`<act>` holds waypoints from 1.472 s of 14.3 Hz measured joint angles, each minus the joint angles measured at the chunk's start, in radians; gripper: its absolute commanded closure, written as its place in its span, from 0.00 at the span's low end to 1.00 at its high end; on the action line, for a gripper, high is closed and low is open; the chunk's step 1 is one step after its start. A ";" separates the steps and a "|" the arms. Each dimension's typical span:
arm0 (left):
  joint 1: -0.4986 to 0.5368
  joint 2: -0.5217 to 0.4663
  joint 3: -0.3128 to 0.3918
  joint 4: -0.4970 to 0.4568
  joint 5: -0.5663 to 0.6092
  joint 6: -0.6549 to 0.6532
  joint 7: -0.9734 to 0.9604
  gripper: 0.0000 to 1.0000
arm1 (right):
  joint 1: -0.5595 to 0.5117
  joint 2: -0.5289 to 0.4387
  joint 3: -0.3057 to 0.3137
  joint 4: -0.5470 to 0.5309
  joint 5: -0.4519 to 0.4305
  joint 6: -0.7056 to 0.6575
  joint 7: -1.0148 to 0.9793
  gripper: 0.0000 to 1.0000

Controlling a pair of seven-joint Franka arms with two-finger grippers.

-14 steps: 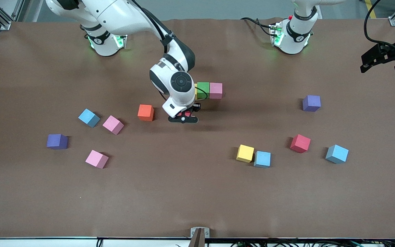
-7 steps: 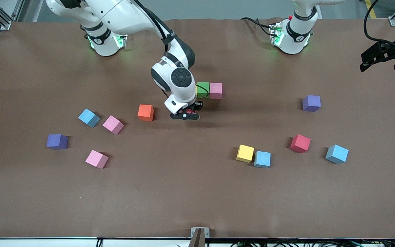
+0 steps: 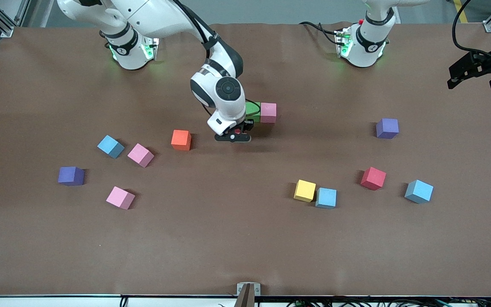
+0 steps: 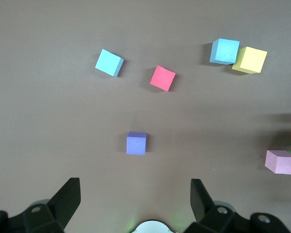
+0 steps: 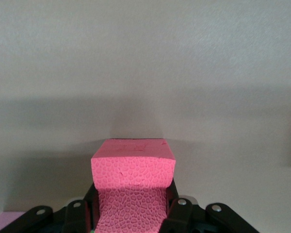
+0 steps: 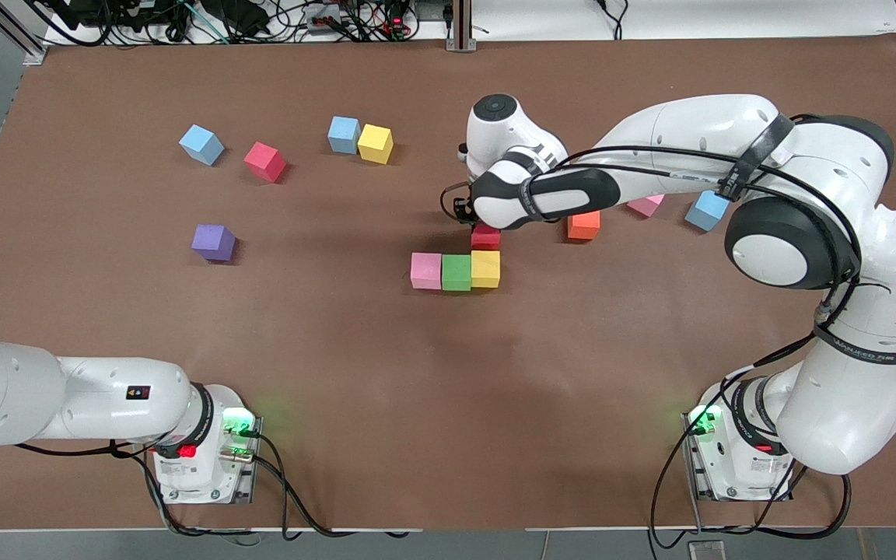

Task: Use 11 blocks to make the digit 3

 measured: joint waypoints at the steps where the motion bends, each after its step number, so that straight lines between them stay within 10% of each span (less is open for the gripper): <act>1: 0.000 0.000 0.000 0.000 0.000 0.000 0.000 0.00 | 0.003 0.000 0.000 -0.004 0.000 0.003 0.000 0.58; 21: 0.000 0.014 0.000 0.000 0.000 0.004 0.000 0.00 | 0.003 -0.001 -0.005 -0.008 -0.010 0.007 -0.024 0.58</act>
